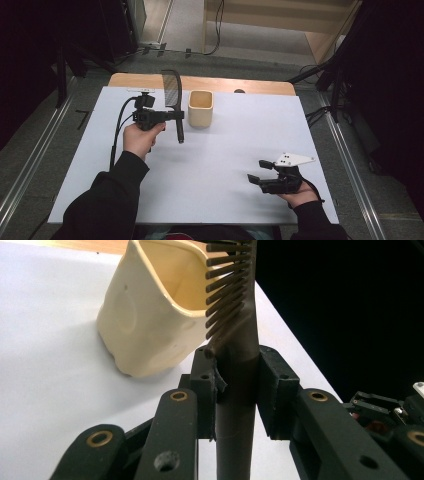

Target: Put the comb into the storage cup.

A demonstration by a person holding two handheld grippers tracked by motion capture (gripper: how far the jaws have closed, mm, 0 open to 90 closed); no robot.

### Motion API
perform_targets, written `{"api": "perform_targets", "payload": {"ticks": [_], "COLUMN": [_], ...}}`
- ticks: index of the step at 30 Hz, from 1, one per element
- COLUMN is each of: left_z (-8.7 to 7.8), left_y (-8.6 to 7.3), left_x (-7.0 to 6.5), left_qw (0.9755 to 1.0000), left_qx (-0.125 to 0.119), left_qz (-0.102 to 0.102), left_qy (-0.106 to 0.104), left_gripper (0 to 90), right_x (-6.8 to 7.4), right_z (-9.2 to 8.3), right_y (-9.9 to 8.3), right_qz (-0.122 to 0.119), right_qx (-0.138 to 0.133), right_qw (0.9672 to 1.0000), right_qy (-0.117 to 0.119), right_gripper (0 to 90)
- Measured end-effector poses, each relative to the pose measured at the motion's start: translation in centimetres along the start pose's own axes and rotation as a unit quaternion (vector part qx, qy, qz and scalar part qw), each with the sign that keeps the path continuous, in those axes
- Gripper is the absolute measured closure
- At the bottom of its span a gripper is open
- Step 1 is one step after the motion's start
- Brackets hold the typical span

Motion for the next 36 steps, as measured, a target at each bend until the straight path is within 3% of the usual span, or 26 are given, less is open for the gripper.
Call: {"api": "perform_targets", "payload": {"ticks": [6, 19, 25, 36], "left_z": [0.4, 0.5, 0.2, 0.6], "left_y": [0.5, 1.8, 2.8, 4.4], "left_x": [-0.4, -0.7, -0.9, -1.1], "left_qw": [0.9999, 0.9999, 0.9998, 0.9998], "left_qx": [0.003, 0.0, -0.013, -0.009], "left_qz": [0.009, 0.009, 0.003, 0.013], "left_qy": [-0.002, -0.006, -0.015, -0.013], "left_gripper": [72.7, 72.7, 72.7, 72.7], "right_x": [-0.1, 0.0, 0.1, 0.2], "right_z": [0.0, 0.1, 0.1, 0.1], "right_y": [0.0, 0.0, 0.0, 0.1], "right_qz": [0.001, 0.003, 0.001, -0.003], "right_qx": [0.0, 0.004, 0.003, 0.0], "right_qw": [1.0, 1.0, 1.0, 1.0], "right_qy": [0.0, 0.003, 0.006, 0.006], "right_gripper": [26.0, 26.0, 25.8, 25.8]}}
Point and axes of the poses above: each handheld gripper's, and its own axes: z roughly forward along the jaws, y roughly out of its top, x roughly to its left, the point moved 5 cm from there along z, roughly forward along the jaws, and after that the axes turned 3 degrees about y, right-handed, at the moved point
